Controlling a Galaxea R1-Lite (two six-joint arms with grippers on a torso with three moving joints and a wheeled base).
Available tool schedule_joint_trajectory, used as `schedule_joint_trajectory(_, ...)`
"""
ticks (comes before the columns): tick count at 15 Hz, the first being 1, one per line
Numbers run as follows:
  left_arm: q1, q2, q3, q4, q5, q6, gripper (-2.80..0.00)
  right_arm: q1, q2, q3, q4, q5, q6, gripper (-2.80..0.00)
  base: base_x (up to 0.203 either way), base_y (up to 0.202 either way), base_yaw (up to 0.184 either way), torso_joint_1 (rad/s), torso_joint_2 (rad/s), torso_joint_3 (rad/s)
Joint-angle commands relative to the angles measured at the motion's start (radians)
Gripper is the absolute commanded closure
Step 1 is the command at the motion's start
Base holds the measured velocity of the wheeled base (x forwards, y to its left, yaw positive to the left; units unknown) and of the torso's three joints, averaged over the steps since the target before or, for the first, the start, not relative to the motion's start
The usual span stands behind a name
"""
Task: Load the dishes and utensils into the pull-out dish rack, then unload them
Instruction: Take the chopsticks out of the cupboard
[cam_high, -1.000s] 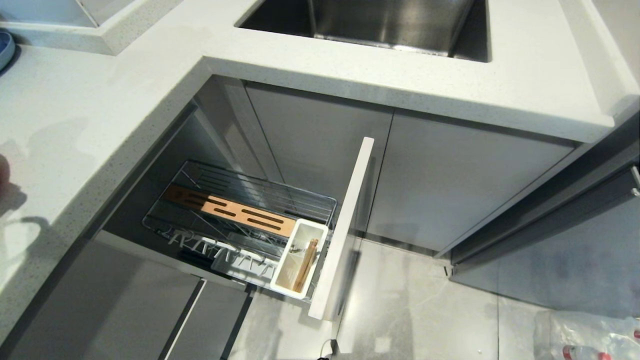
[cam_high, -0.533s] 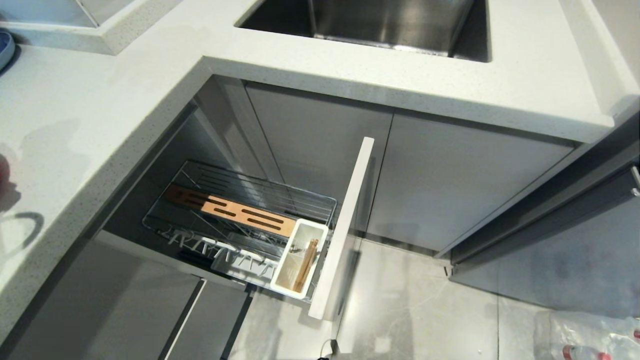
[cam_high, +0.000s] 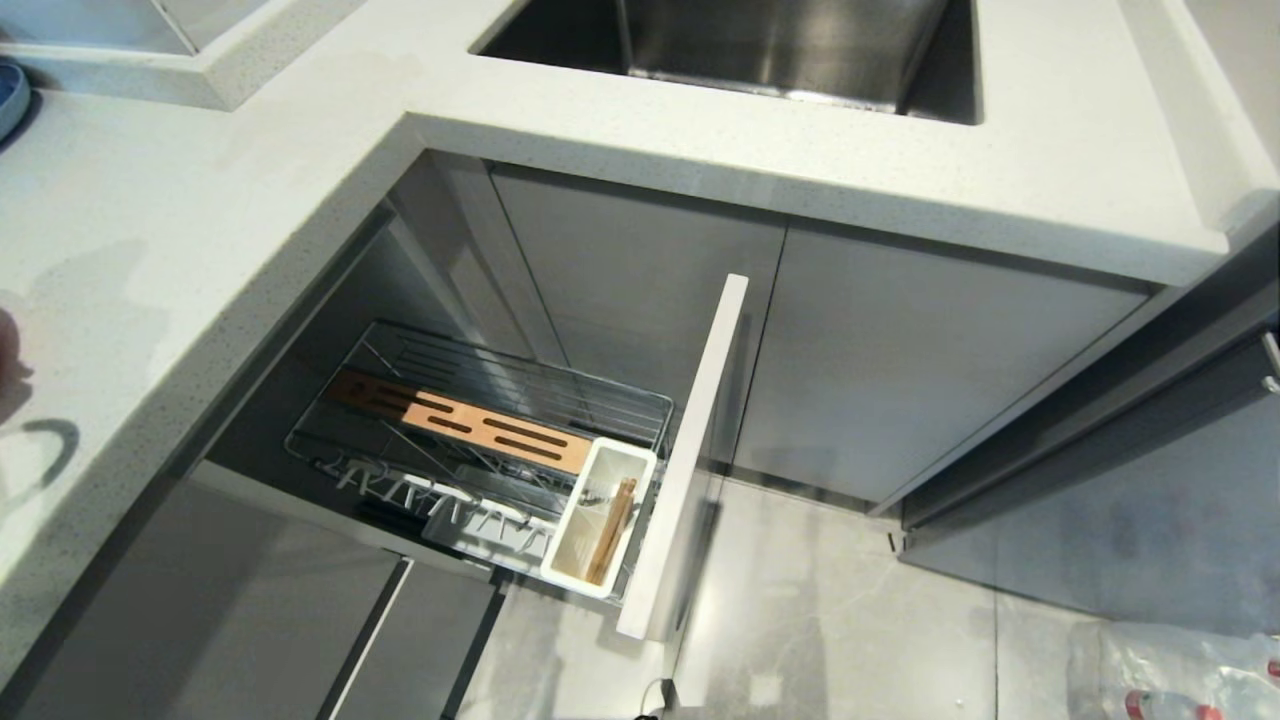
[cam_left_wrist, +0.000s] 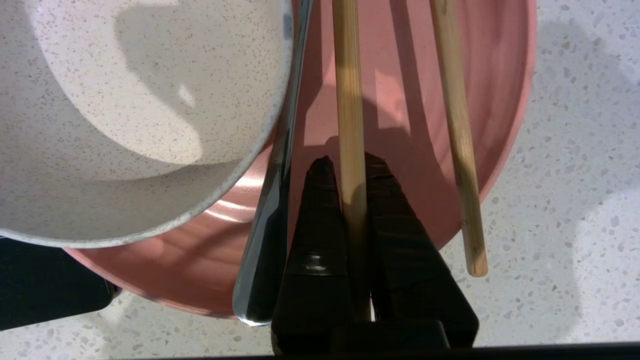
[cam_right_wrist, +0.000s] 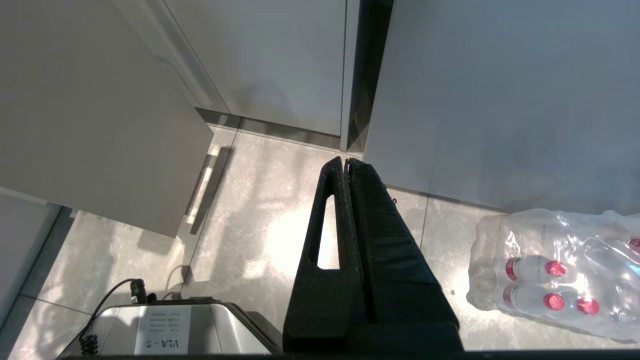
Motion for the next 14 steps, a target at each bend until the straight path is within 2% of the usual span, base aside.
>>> schedule_joint_trajectory(1, 0.006, 0.004, 0.004, 0.004, 0.001, -0.004, 0.00, 0.000, 0.001, 0.002, 0.000, 0.000, 0.000, 0.00, 0.000, 0.000, 0.000, 0.000, 0.00, 0.000)
schedule_joint_trajectory(4, 0.007, 0.003, 0.007, 0.005, 0.001, -0.004, 0.00, 0.000, 0.001, 0.002, 0.000, 0.000, 0.000, 0.00, 0.000, 0.000, 0.000, 0.000, 0.00, 0.000)
schedule_joint_trajectory(5, 0.007, 0.001, 0.006, 0.005, 0.001, -0.004, -2.80, 0.000, 0.001, 0.002, 0.000, 0.000, 0.000, 0.00, 0.000, 0.000, 0.000, 0.000, 0.00, 0.000)
schedule_joint_trajectory(14, -0.002, -0.037, 0.004, 0.005, 0.001, -0.007, -2.80, 0.000, 0.001, 0.002, 0.000, 0.000, 0.000, 0.00, 0.000, 0.000, 0.000, 0.000, 0.00, 0.000)
